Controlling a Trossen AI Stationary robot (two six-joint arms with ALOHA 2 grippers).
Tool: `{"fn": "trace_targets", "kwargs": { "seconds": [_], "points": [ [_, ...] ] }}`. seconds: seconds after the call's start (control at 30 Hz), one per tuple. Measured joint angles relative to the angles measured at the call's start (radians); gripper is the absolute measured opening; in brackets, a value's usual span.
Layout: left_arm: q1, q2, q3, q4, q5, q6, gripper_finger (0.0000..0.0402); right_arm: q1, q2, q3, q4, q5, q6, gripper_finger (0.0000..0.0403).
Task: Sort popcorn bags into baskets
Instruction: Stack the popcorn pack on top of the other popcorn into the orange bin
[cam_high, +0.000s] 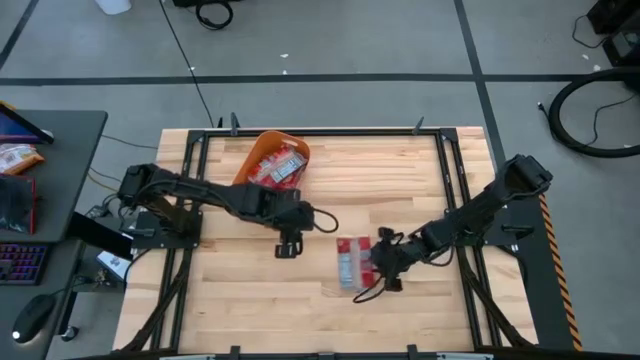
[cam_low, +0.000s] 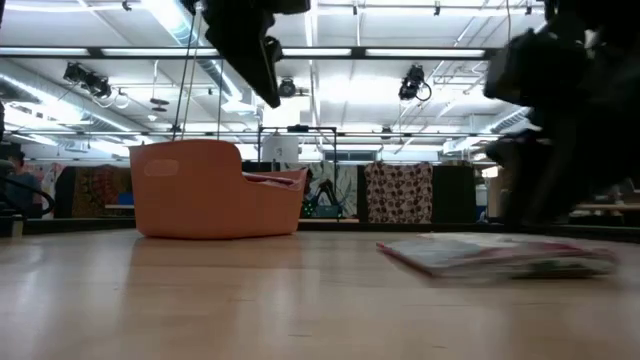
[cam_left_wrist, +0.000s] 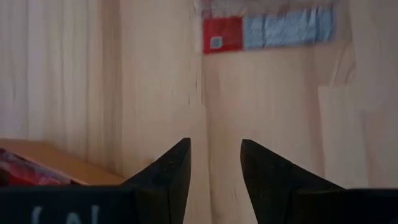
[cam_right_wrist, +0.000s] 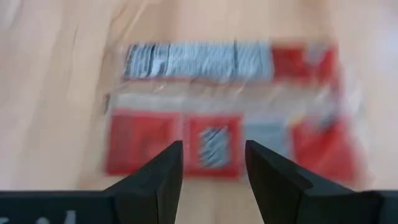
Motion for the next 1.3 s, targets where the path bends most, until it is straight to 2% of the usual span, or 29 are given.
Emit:
{"fn": "trace_targets", "kwargs": {
  "seconds": [0.1, 0.2, 0.33, 0.43, 0.53, 0.6, 0.73, 0.83, 1.0, 1.3],
  "points": [
    [-0.015, -0.001, 0.000, 0.019, -0.008, 0.001, 0.0144, -0.041, 0.043, -0.010, 0.148, 0.109, -0.097, 0.0178],
    [-0.025, -0.001, 0.001, 0.054, -0.007, -0.006, 0.0144, -0.093, 0.067, 0.028, 0.165, 0.135, -0.174, 0.0178],
    [-0.042, 0.011, 0.002, 0.113, -0.008, -0.047, 0.0144, -0.127, 0.052, 0.073, 0.065, 0.041, -0.215, 0.0178],
    [-0.055, 0.025, 0.001, 0.109, -0.009, -0.059, 0.0144, -0.121, 0.038, 0.090, -0.009, -0.076, -0.244, 0.0178],
    [-0.069, 0.034, 0.000, 0.084, -0.007, -0.080, 0.0144, -0.103, 0.044, 0.086, -0.020, -0.194, -0.282, 0.0178],
    [-0.080, 0.043, 0.003, 0.092, -0.008, -0.112, 0.0144, -0.092, 0.047, 0.080, -0.023, -0.221, -0.324, 0.0178],
    [-0.108, 0.044, 0.002, 0.012, 0.051, -0.137, 0.0144, -0.091, 0.048, 0.089, -0.033, -0.172, -0.392, 0.0178],
    [-0.132, 0.044, 0.001, -0.067, 0.055, -0.154, 0.0144, -0.102, 0.067, 0.143, -0.080, -0.168, -0.419, 0.0175],
    [-0.176, 0.044, 0.001, -0.131, 0.028, -0.171, 0.0144, -0.094, 0.191, 0.306, -0.307, -0.104, -0.526, 0.0160],
    [-0.235, 0.021, 0.000, -0.183, -0.059, -0.168, 0.0144, -0.106, 0.344, 0.512, -0.494, -0.095, -0.682, 0.0152]
  ]
}}
